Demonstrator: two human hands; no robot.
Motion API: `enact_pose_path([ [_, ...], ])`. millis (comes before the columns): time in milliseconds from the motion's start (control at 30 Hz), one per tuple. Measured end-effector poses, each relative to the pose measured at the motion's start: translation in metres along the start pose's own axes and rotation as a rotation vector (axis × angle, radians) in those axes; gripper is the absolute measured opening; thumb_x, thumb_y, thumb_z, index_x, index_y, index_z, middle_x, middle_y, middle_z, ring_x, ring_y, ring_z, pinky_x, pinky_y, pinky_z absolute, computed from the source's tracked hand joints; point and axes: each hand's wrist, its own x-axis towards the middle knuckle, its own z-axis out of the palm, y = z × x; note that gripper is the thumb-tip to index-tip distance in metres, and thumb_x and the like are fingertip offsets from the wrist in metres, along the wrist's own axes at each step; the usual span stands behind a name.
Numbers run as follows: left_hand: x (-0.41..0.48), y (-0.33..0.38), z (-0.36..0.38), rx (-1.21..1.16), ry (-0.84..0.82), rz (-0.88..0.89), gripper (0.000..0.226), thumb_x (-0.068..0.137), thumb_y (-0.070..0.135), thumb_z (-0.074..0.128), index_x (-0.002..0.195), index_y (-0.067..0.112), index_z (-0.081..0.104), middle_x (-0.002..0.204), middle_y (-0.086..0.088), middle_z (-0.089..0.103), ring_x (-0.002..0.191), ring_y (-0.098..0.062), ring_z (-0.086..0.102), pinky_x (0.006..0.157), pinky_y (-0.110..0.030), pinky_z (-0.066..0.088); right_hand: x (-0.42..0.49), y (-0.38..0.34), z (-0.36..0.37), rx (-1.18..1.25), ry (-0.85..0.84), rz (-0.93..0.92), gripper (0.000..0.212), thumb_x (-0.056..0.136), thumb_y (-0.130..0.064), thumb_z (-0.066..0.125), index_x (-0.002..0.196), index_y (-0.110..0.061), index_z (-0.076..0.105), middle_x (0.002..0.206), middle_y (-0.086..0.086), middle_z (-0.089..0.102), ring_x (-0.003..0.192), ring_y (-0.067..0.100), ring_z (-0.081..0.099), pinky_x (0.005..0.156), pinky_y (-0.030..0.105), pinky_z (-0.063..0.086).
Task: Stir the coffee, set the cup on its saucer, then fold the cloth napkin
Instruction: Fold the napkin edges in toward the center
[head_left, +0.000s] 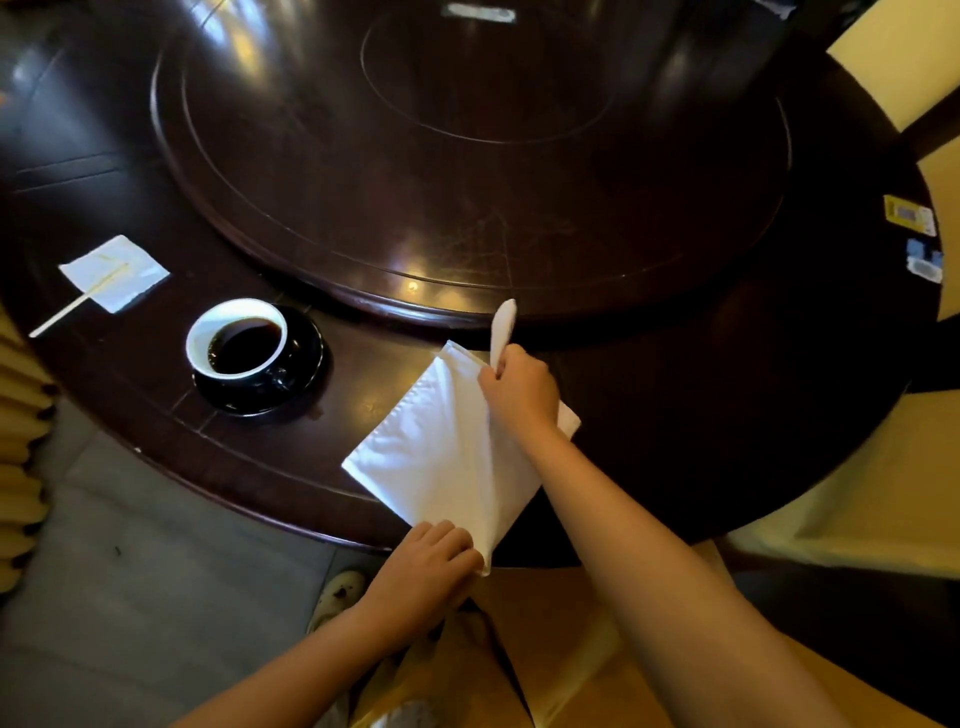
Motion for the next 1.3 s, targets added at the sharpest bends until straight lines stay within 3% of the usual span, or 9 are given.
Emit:
enact_pose_path([
  [100,0.005,-0.005,-0.011,-0.108,0.032,-0.127,0.010,0.085,0.031,0.053,0.092,0.024,0.056,0.087,0.005,0.060,0.078,-0.013,0.049,0.069,-0.023,0.031,0.002,-0.004,0.029,-0.019,-0.175,-0.049,0.022,0.092,-0.033,0.050,0.089,-0.011,0.052,0.094,0.013,0.062,0.082,0.028,0.056,0.065,0.031,0.035],
  [167,0.014,-0.016,-0.019,-0.173,0.098,-0.235,0.017,0.085,0.028,0.048,0.094,0.020,0.060,0.091,0.001,0.061,0.082,-0.017,0.051,0.070,-0.026,0.035,0.000,0.005,0.038,0.007,-0.248,-0.070,0.023,0.092,-0.035,0.050,0.089,-0.012,0.053,0.088,0.009,0.060,0.080,0.026,0.055,0.065,0.030,0.035],
  [333,0.049,-0.068,-0.040,-0.124,0.158,-0.536,0.031,0.085,0.026,0.047,0.108,0.015,0.064,0.109,-0.007,0.064,0.103,-0.028,0.055,0.086,-0.046,0.046,-0.024,0.041,0.030,-0.013,-0.094,-0.083,0.022,0.091,-0.026,0.050,0.106,-0.010,0.056,0.106,0.007,0.061,0.100,0.024,0.055,0.085,0.038,0.048],
  [533,0.105,-0.109,-0.047,-0.148,0.048,-0.726,0.042,0.088,0.025,0.058,0.127,0.013,0.050,0.123,-0.011,0.054,0.114,-0.030,0.045,0.095,-0.041,0.038,-0.089,0.072,0.046,-0.226,-0.160,-0.219,0.020,0.089,-0.037,0.052,0.094,-0.017,0.053,0.094,0.000,0.056,0.089,0.017,0.051,0.081,0.033,0.046],
  [633,0.125,-0.116,-0.048,-0.203,0.054,-0.766,0.038,0.086,0.027,0.060,0.121,0.013,0.055,0.112,-0.012,0.057,0.107,-0.031,0.048,0.088,-0.041,0.042,-0.099,0.084,0.057,-0.229,-0.063,-0.194,0.018,0.087,-0.033,0.057,0.089,-0.016,0.055,0.090,0.003,0.057,0.087,0.019,0.053,0.077,0.033,0.047],
  [800,0.143,-0.116,-0.046,-0.284,0.106,-0.801,0.016,0.084,0.021,0.061,0.090,0.006,0.066,0.090,-0.012,0.063,0.080,-0.028,0.057,0.066,-0.032,0.042,-0.094,0.083,0.061,-0.193,-0.025,-0.172,0.017,0.090,-0.029,0.053,0.080,-0.015,0.055,0.080,0.003,0.059,0.077,0.019,0.055,0.078,0.037,0.049],
  [933,0.150,-0.115,-0.043,-0.360,0.211,-0.838,0.019,0.087,0.022,0.058,0.101,0.010,0.065,0.096,-0.005,0.061,0.078,-0.016,0.052,0.068,-0.027,0.039,-0.088,0.079,0.062,-0.089,0.033,-0.136,0.019,0.091,-0.027,0.053,0.078,-0.014,0.057,0.075,0.001,0.060,0.072,0.016,0.056,0.078,0.031,0.046],
  [1133,0.152,-0.117,-0.040,-0.399,0.210,-0.840,0.020,0.088,0.024,0.057,0.103,0.010,0.063,0.098,-0.006,0.060,0.081,-0.015,0.053,0.062,-0.016,0.036,-0.088,0.080,0.075,-0.041,0.118,-0.133,0.021,0.088,-0.022,0.057,0.068,-0.014,0.054,0.064,-0.005,0.049,0.062,0.013,0.051,0.068,0.034,0.050],
  [1300,0.132,-0.093,-0.037,-0.254,0.345,-0.758,0.030,0.085,0.021,0.060,0.114,0.015,0.058,0.116,-0.008,0.054,0.109,-0.025,0.045,0.092,-0.037,0.040,-0.087,0.084,0.077,0.116,0.104,-0.123,0.020,0.091,-0.026,0.050,0.078,-0.014,0.059,0.075,-0.002,0.060,0.071,0.015,0.056,0.076,0.037,0.051],
])
